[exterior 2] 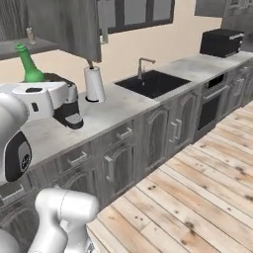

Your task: Get the candle and the beer from the cabinet and move them to the dining counter.

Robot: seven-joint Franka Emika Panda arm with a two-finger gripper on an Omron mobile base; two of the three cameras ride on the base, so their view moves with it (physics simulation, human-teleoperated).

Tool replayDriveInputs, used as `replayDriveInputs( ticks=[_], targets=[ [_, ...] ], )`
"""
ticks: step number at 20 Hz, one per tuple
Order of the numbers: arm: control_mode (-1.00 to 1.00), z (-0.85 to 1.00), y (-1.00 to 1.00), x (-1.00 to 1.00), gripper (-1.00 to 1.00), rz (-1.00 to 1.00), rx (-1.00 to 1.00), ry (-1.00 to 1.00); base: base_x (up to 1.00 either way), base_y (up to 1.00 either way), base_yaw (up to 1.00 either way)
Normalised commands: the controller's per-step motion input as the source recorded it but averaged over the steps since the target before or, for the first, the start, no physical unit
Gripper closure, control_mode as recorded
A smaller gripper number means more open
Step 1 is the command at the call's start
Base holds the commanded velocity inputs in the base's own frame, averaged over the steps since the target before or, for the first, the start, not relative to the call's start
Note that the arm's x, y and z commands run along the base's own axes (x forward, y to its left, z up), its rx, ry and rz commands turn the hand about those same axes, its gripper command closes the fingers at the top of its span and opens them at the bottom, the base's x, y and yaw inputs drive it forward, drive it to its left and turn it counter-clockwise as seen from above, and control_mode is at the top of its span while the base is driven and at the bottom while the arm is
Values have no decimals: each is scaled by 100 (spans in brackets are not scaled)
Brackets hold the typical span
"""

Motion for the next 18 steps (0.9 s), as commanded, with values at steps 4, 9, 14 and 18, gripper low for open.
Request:
replayDriveInputs(
  ticks=[4,9,14,18],
  targets=[
    [100,0,0,0,100,0,0,0,-60,14,-61],
    [100,0,0,0,100,0,0,0,-52,12,-63],
    [100,0,0,0,100,0,0,0,-47,7,-63],
    [100,0,0,0,100,0,0,0,-45,6,-62]
  ],
)
